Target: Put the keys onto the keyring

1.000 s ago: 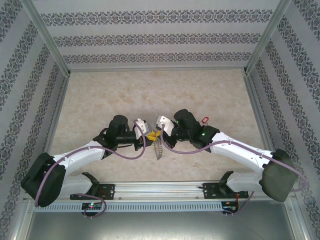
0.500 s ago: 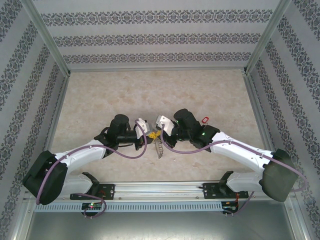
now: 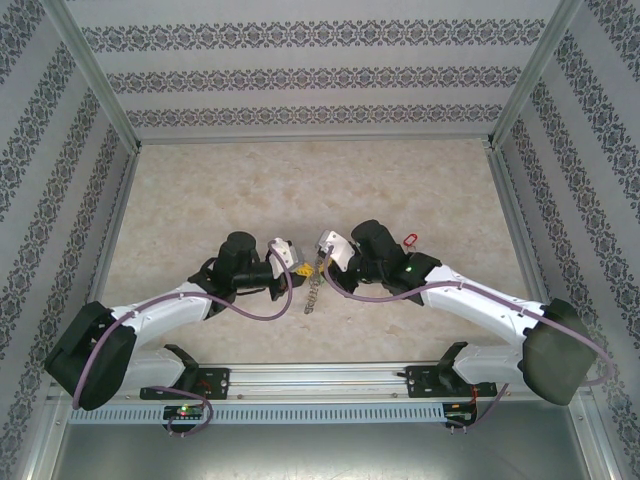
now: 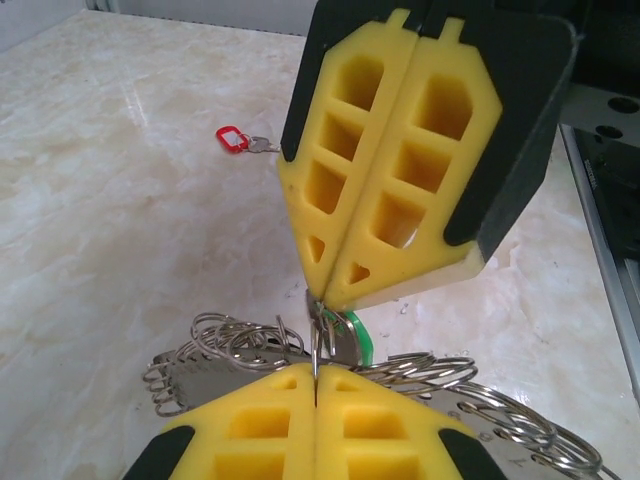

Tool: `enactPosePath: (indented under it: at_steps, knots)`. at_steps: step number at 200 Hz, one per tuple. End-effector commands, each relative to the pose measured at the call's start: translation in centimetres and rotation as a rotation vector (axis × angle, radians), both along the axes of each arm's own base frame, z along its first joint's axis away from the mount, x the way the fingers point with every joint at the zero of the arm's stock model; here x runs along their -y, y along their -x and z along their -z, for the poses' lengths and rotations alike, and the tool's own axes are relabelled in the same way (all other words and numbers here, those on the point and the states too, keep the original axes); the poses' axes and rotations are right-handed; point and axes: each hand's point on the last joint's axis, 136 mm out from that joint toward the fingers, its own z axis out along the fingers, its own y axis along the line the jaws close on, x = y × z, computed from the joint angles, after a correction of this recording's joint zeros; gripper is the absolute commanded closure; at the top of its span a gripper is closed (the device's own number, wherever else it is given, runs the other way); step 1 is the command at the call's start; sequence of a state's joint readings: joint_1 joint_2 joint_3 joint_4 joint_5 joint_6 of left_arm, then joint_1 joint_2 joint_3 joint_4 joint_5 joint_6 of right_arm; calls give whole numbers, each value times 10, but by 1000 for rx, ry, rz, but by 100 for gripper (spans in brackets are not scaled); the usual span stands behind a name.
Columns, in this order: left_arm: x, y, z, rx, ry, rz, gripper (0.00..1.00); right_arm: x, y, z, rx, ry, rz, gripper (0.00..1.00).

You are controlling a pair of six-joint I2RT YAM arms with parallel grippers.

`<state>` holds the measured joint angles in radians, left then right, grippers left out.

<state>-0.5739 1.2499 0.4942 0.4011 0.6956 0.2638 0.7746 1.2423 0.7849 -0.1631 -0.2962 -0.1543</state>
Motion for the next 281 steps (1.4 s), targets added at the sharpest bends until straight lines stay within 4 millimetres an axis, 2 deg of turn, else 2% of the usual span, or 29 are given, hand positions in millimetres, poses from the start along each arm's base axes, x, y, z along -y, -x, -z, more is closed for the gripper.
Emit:
enactPosePath:
  at_steps: [1,52,89,120,160,224,281]
  knots:
    - [0,-1,-8,24,53,-19,100,3,-12,1,-1,-2,52,100]
    - [-5,1,9,-9,8,-29,100,-16,-4,-30,44,-75,-33,100]
    - [-5,2,10,-14,-14,-18,90,-22,2,-41,62,-90,-73,100]
    - [-4,0,5,-5,-15,-13,80,-23,6,-43,69,-91,-88,100]
    - [-1,1,-6,3,-1,9,75,-24,8,-45,73,-88,-101,100]
    - [1,4,-20,16,26,20,72,-25,7,-45,75,-87,-102,100]
    - [6,2,-16,-11,6,46,72,-26,7,-46,75,-89,-106,100]
